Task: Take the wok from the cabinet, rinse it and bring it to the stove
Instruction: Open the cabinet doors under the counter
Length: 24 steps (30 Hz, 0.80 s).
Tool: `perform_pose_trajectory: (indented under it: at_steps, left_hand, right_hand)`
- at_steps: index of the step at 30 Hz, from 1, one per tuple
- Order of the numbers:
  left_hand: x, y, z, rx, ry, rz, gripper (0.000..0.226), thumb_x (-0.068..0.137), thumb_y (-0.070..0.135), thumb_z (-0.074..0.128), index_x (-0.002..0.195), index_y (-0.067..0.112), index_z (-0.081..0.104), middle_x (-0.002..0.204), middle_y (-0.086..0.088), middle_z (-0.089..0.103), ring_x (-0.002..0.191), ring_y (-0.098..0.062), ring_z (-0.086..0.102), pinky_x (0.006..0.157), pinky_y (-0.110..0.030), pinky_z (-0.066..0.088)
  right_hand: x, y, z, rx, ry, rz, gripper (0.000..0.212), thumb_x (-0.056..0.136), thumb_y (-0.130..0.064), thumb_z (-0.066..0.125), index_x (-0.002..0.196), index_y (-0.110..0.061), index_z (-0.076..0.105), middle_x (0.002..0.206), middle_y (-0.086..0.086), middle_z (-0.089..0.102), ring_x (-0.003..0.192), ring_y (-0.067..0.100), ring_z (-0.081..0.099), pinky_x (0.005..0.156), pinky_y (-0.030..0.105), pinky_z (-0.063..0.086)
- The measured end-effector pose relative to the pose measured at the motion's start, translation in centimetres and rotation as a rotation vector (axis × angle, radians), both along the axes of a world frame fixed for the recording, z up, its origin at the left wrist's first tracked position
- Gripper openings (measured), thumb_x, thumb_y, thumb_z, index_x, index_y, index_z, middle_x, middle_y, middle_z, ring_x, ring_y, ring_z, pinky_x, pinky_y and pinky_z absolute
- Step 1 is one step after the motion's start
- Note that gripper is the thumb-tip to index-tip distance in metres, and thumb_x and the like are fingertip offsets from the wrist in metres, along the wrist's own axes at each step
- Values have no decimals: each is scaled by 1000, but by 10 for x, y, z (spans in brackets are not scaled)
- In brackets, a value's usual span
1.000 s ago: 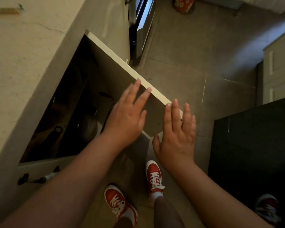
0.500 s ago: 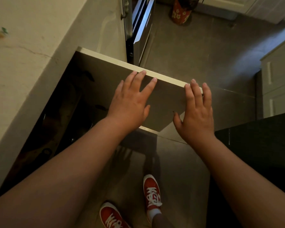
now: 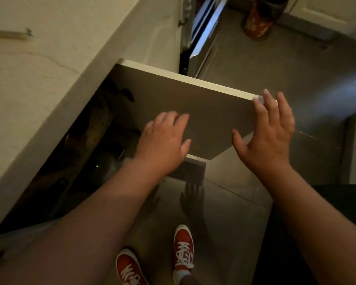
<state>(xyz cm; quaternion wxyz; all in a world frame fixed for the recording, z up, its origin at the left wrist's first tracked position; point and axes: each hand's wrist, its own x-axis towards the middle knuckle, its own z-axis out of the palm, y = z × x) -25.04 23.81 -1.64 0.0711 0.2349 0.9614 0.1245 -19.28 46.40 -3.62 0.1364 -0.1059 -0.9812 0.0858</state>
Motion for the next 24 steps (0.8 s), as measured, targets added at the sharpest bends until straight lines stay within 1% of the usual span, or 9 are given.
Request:
perform_pose_trajectory:
  at_steps: [3, 6, 8, 10, 13, 16, 20, 22, 24]
  left_hand:
    - [31, -59, -5, -22, -160, 228, 46, 94, 43, 52, 136, 23, 51, 128, -2, 60, 119, -21, 53, 96, -41, 49]
    - [74, -120, -3, -26, -214, 479, 43, 95, 43, 51, 132, 20, 56, 125, -4, 62, 115, -21, 54, 89, -35, 47]
    - [107, -154, 4, -26, -195, 605, 39, 95, 42, 53, 126, 20, 61, 120, -3, 65, 111, -20, 56, 84, -30, 43]
    - [135, -180, 11, -18, -170, 699, 34, 94, 38, 56, 122, 20, 65, 115, -1, 68, 109, -18, 59, 83, -28, 43]
    - [165, -208, 17, 36, -160, 839, 29, 92, 34, 61, 115, 20, 70, 111, 2, 71, 102, -12, 62, 79, -21, 44]
    - [187, -228, 18, 134, -146, 982, 28, 92, 35, 61, 115, 22, 70, 108, 7, 71, 96, -2, 58, 73, -10, 39]
    - [209, -232, 13, 254, -36, 1096, 29, 91, 36, 59, 117, 23, 67, 109, 5, 70, 96, -2, 57, 72, -21, 52]
    - [218, -236, 10, 275, 41, 1160, 35, 89, 38, 58, 119, 22, 64, 113, 1, 69, 98, -5, 55, 73, -25, 52]
    - [227, -241, 5, 279, 66, 1191, 41, 87, 39, 58, 125, 21, 60, 120, -2, 65, 104, -13, 60, 77, -31, 55]
  right_hand:
    - [18, -51, -10, -155, 8, 160, 60, 86, -43, 57, 139, -18, 43, 147, 10, 42, 142, 27, 29, 116, 46, 21]
    - [36, -116, -28, -487, -224, 381, 34, 88, -32, 58, 119, -18, 61, 114, 4, 64, 109, 17, 56, 90, 47, 53]
    - [45, -160, -37, -644, -423, 522, 27, 89, -32, 57, 113, -22, 65, 105, -3, 64, 93, 7, 61, 75, 38, 58]
    - [50, -201, -45, -736, -619, 643, 25, 90, -36, 53, 114, -36, 59, 107, -13, 59, 91, 2, 61, 70, 24, 57]
    - [52, -259, -49, -844, -817, 771, 33, 93, -23, 58, 122, -38, 53, 111, -17, 57, 100, -3, 59, 83, 26, 56]
    - [49, -314, -45, -923, -824, 833, 50, 89, -14, 65, 135, -27, 50, 126, -16, 54, 113, 0, 55, 97, 31, 52]
    - [45, -367, -41, -916, -731, 1004, 60, 84, -16, 73, 139, -15, 48, 135, 1, 55, 119, 5, 46, 93, 15, 43]
    - [47, -383, -43, -903, -744, 1001, 59, 83, -13, 74, 137, -13, 50, 133, 8, 57, 120, 11, 49, 97, 26, 46]
    - [52, -389, -45, -895, -755, 964, 60, 82, -10, 73, 137, -15, 48, 133, 4, 56, 122, 14, 50, 100, 33, 47]
